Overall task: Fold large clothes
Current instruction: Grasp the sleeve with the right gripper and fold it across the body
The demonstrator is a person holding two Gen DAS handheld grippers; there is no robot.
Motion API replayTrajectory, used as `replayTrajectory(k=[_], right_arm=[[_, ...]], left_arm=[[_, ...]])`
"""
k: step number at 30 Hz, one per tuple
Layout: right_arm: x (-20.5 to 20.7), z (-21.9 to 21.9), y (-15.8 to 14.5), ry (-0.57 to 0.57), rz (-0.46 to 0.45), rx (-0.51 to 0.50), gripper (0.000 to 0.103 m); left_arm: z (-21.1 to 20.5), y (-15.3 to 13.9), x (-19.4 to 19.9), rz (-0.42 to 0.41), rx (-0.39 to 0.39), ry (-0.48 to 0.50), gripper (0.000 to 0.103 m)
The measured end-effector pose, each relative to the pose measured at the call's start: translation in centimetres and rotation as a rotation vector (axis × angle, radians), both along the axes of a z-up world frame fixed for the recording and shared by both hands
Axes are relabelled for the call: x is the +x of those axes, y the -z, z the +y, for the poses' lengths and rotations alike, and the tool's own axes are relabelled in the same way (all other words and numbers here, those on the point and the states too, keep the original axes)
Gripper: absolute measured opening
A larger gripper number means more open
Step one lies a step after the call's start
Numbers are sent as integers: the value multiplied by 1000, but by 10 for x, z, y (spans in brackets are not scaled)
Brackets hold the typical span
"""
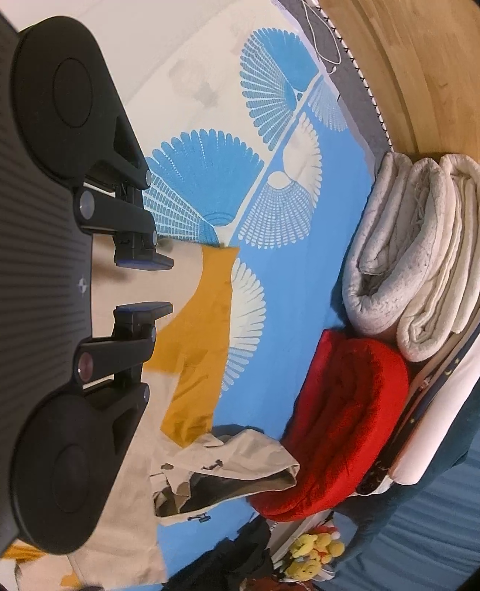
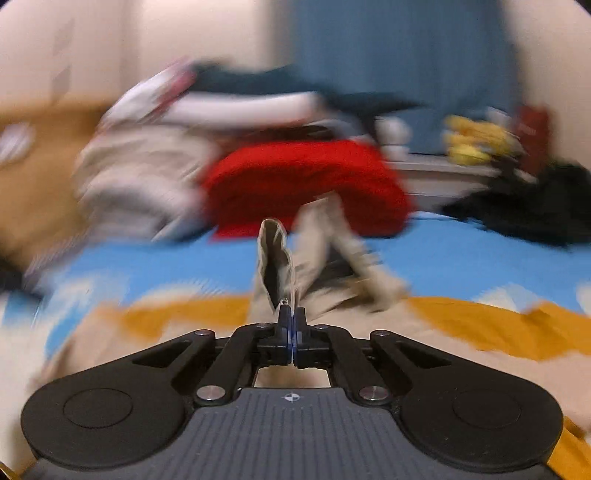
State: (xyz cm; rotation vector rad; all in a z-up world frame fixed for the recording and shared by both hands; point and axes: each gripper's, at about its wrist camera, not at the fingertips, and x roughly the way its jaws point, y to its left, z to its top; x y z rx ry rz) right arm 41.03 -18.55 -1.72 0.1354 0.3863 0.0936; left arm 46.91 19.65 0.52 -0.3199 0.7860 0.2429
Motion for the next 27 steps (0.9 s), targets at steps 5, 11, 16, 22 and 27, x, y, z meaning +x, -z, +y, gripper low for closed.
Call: replayTrajectory(k=[5, 11, 16, 22, 27], right_arm=[[10, -76, -2, 259, 2, 113, 0], [26, -115, 27, 321, 168, 312, 5], [49, -102, 80, 184, 438, 570, 48], [55, -81, 116, 198, 578, 657, 35], [45, -80, 95, 172, 430, 614, 5]], left_arm=[[-2, 8, 5, 19, 1, -7, 19], [-9, 17, 12, 36, 5, 5, 19], [-6, 20, 15, 41, -3, -13, 19], [3, 21, 19, 43, -17, -45, 20], [9, 21, 21, 44, -18, -78, 20]])
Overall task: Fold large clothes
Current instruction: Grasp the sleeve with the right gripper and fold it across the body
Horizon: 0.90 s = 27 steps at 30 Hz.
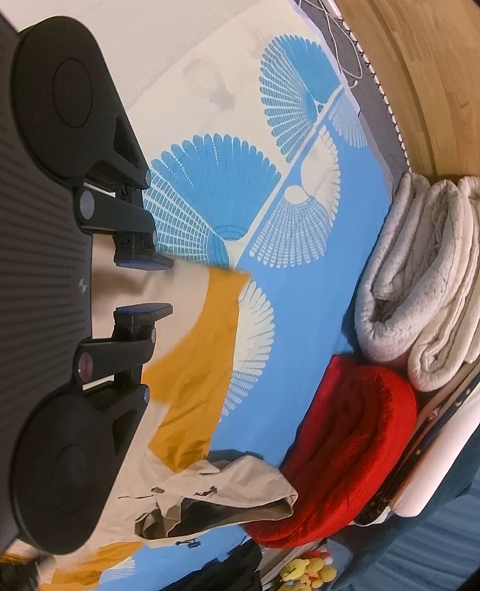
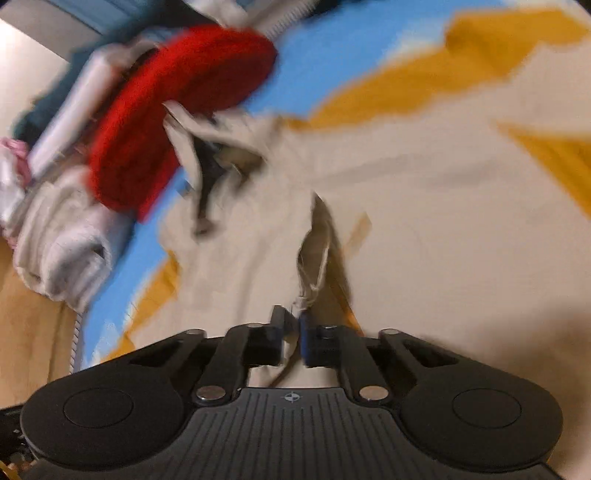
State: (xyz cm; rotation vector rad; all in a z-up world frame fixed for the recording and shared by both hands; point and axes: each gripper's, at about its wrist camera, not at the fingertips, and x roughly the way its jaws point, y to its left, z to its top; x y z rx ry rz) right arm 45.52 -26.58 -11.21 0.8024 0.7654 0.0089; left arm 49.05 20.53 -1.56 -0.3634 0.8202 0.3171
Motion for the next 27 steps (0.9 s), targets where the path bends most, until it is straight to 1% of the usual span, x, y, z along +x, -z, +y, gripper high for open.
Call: replayTrajectory(k=[1, 3, 4, 5, 6, 8, 10, 12, 18, 20, 22, 24, 25, 27], right_arm=[[-2, -1, -13, 20, -73, -21, 4], [-15, -3, -45, 70, -235, -115, 4], [-21, -5, -59, 104, -297, -173, 4], [-25, -10, -66, 137, -324, -209, 4], [-25, -18, -68, 182, -309, -249, 4], [-22, -37, -62, 264, -221, -316, 4], [-17, -56, -50, 327, -132, -315, 4], [-15, -67, -43, 366, -83, -313, 4], [-7, -74, -46, 386, -75, -332, 4], [-8, -80, -45, 388, -49, -328, 5], [-8, -87, -39, 393, -4, -324, 12], [-14, -94, -37, 431, 40, -367, 18], [-17, -92, -40, 464, 36, -417, 18], [-19, -86, -47, 458, -12, -471, 18]], left_arm=[[0, 0, 0, 0, 0, 2, 20], [-3, 1, 0, 1, 3, 14, 20], [-6, 2, 0, 3, 4, 29, 20], [-9, 3, 0, 7, 3, 44, 20], [-13, 6, 1, 12, 3, 58, 20], [-20, 11, 2, 29, -7, 93, 20], [-26, 19, 4, 48, -44, 129, 20], [-32, 26, 6, 63, -75, 153, 20], [-48, 52, 9, 130, -117, 228, 20], [-50, 64, 9, 178, -114, 242, 20], [-54, 73, 10, 226, -97, 245, 20], [-58, 76, 10, 231, -79, 243, 21], [-60, 73, 9, 218, -73, 242, 21], [-64, 67, 10, 193, -82, 252, 23]])
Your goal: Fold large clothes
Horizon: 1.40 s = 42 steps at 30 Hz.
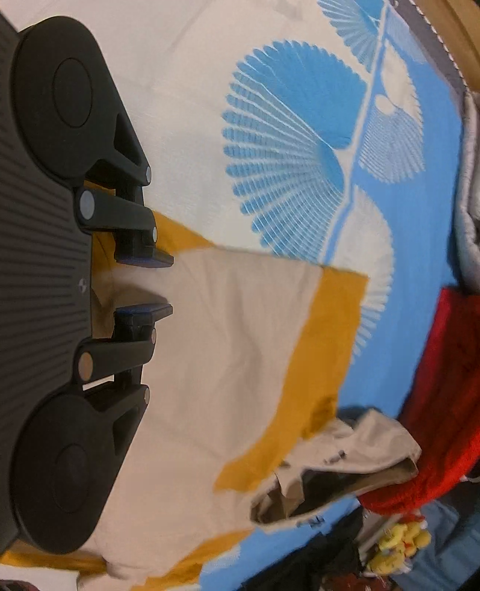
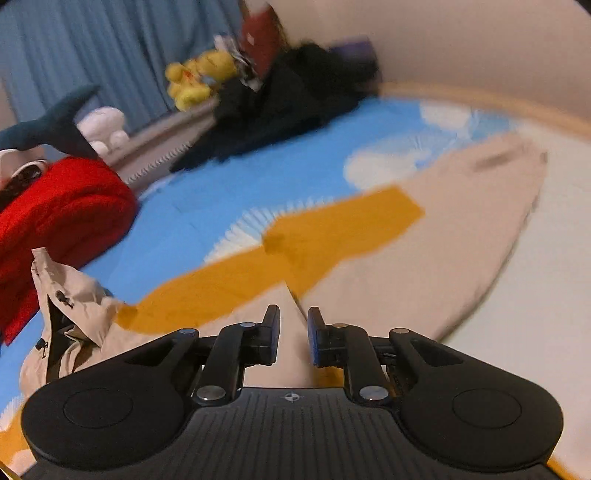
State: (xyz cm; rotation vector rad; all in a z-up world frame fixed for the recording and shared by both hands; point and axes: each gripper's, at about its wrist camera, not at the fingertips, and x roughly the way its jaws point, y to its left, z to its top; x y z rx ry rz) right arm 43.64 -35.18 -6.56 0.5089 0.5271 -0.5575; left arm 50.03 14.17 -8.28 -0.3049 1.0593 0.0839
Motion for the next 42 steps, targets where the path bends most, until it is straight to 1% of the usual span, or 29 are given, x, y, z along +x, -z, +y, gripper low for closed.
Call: replayTrajectory(k=[1, 2, 3, 4, 5, 6, 7, 8, 9, 10, 12, 13, 15, 16, 17, 18, 21, 23, 26, 32, 36, 38, 42], right_arm=[[0, 3, -3, -29, -30, -7, 18], [0, 6, -5, -63, -61, 5, 18], [1, 7, -4, -101, -83, 38, 21], [4, 6, 0, -141, -91, 101, 25], [7, 3, 7, -164, -87, 169, 26], [11, 0, 16, -177, -66, 246, 27], [16, -3, 27, -184, -21, 309, 27], [20, -5, 39, -185, 37, 347, 27], [24, -7, 49, -175, 98, 359, 27], [25, -6, 57, -160, 145, 350, 26], [25, -7, 61, -155, 156, 347, 26], [27, -7, 59, -159, 158, 344, 26], [28, -6, 53, -164, 151, 323, 26], [28, -6, 49, -159, 145, 306, 27], [27, -8, 45, -154, 140, 291, 27], [24, -11, 42, -148, 131, 278, 27], [20, -19, 28, -134, 96, 244, 27], [17, -27, 22, -133, 76, 224, 27], [9, -35, 9, -134, 54, 195, 27], [-12, -57, -12, -127, 15, 170, 27], [-29, -77, -22, -114, -18, 149, 27], [-40, -91, -25, -103, -30, 143, 27], [-62, -128, -28, -66, -58, 146, 27]], left_arm=[[-2, 1, 0, 1, -20, 7, 27], [-2, 5, 2, 17, -42, 10, 29], [-1, 12, 2, 49, -67, 6, 29], [1, 22, 3, 83, -79, -9, 28], [1, 26, 3, 93, -77, -17, 26], [1, 25, 3, 92, -66, -18, 26], [-1, 20, 4, 83, -53, -22, 26], [-2, 13, 3, 59, -49, -28, 27], [-5, 5, 2, 28, -54, -27, 27], [-7, -1, 2, 7, -62, -20, 29], [-14, -3, 2, -4, -74, 6, 29], [-17, 1, 4, 16, -72, 15, 29], [-21, 17, 5, 84, -61, 17, 29], [-21, 20, 5, 93, -58, 15, 29], [-22, 16, 4, 87, -54, 13, 29], [-22, 11, 2, 71, -54, 9, 29], [-28, -17, -4, -14, -60, 20, 32], [-39, -34, -9, -59, -35, 45, 33], [-59, -51, -18, -96, 8, 102, 33], [-99, -72, -43, -153, 67, 214, 38], [-120, -76, -58, -176, 64, 263, 39], [-130, -77, -64, -186, 67, 284, 43], [-150, -77, -70, -205, 87, 326, 43]])
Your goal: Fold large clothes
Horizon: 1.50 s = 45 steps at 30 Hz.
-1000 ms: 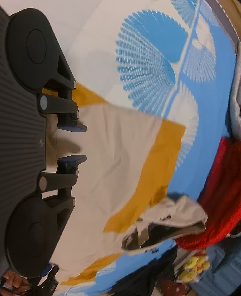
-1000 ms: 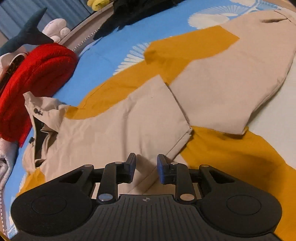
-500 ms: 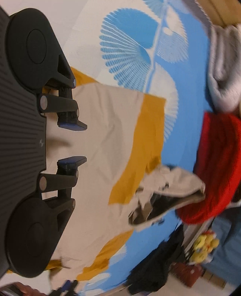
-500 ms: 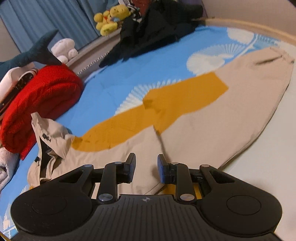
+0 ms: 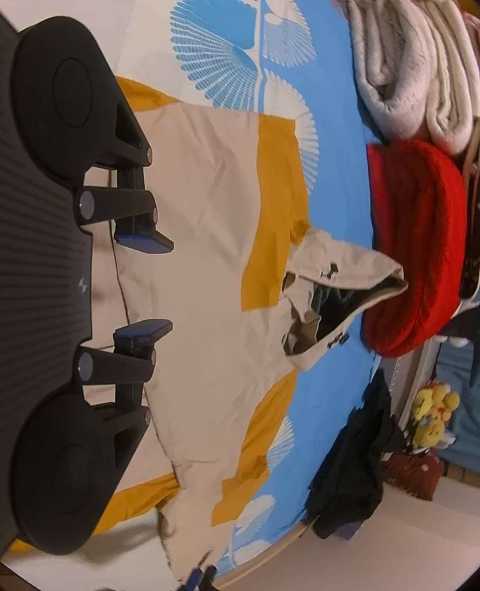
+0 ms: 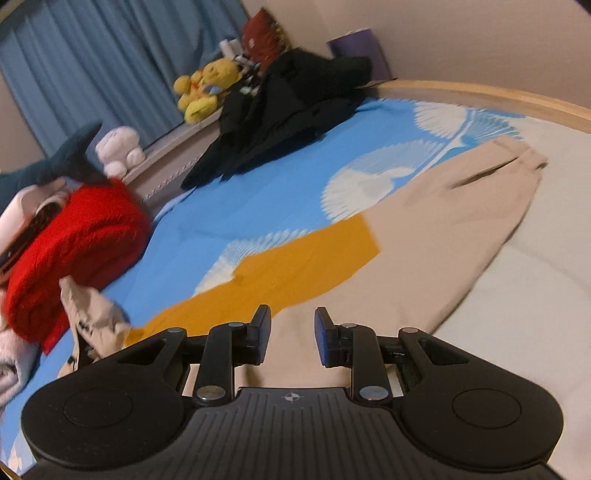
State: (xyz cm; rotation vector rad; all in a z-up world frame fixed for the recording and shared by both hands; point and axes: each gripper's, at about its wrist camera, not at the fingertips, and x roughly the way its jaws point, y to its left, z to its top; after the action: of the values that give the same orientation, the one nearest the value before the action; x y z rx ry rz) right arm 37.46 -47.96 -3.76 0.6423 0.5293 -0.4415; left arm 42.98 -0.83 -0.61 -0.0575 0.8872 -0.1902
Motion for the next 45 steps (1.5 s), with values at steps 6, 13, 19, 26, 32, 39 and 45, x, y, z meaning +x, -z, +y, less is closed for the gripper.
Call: replayTrajectory(k=[6, 13, 19, 26, 32, 39, 45], right_arm=[[-32, -89, 6, 96, -74, 61, 27], [-51, -177, 55, 230, -62, 154, 29], [-48, -204, 104, 279, -62, 285, 29], [-43, -221, 127, 378, -54, 306, 29], [-35, -237, 136, 394, -109, 317, 27], [-19, -264, 138, 433, -119, 298, 27], [-1, -290, 127, 483, -55, 242, 26]], left_arm=[[-14, 7, 2, 3, 22, 23, 43], [-20, 17, 6, 14, 56, 33, 43], [-23, 26, 12, 28, 76, 36, 43], [-24, 31, 17, 37, 86, 40, 43], [-21, 35, 21, 41, 96, 28, 44], [-13, 35, 24, 39, 105, 22, 44], [-3, 31, 28, 34, 99, -1, 44]])
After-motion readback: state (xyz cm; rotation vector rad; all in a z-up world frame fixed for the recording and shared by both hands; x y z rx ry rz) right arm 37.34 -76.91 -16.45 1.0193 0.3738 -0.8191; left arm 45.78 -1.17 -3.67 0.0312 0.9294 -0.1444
